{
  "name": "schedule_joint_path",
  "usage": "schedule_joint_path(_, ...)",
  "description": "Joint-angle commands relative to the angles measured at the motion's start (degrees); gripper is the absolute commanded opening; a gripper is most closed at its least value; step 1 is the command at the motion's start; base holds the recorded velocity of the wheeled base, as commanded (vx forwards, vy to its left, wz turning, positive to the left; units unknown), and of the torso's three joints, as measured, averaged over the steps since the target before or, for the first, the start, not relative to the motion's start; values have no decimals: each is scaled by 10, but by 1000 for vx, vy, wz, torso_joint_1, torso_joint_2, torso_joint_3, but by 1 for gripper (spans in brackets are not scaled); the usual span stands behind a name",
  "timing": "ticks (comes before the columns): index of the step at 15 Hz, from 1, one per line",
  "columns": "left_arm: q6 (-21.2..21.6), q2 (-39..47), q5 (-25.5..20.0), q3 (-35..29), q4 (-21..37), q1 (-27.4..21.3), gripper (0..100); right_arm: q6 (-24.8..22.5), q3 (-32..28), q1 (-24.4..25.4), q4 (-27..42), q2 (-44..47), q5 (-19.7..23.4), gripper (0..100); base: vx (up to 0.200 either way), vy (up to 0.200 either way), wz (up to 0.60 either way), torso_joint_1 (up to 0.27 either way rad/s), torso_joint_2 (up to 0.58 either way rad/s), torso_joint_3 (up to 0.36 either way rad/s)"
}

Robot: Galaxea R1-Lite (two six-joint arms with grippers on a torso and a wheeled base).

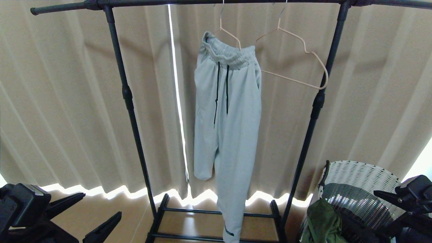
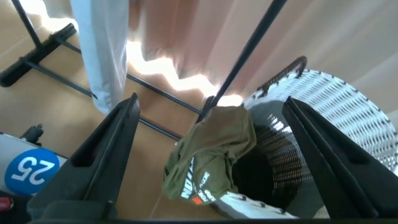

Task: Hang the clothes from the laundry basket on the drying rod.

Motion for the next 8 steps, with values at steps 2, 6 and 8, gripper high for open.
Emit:
schedule_joint_path(2, 2, 3, -1, 3, 0, -4, 100, -3, 2, 0, 0, 1, 0, 100, 0, -200, 0, 10, 5, 2)
schedule_joint_path(6, -1, 5, -1, -8, -1, -74, 100, -3, 3, -1, -1, -2, -2, 100, 0, 0, 0, 0, 0, 0)
schedule_joint_path(8, 0, 43, -1, -45, -2, -108, 100, -14, -3, -31, 0, -2, -25, 100, 0, 0, 0, 0, 0, 0)
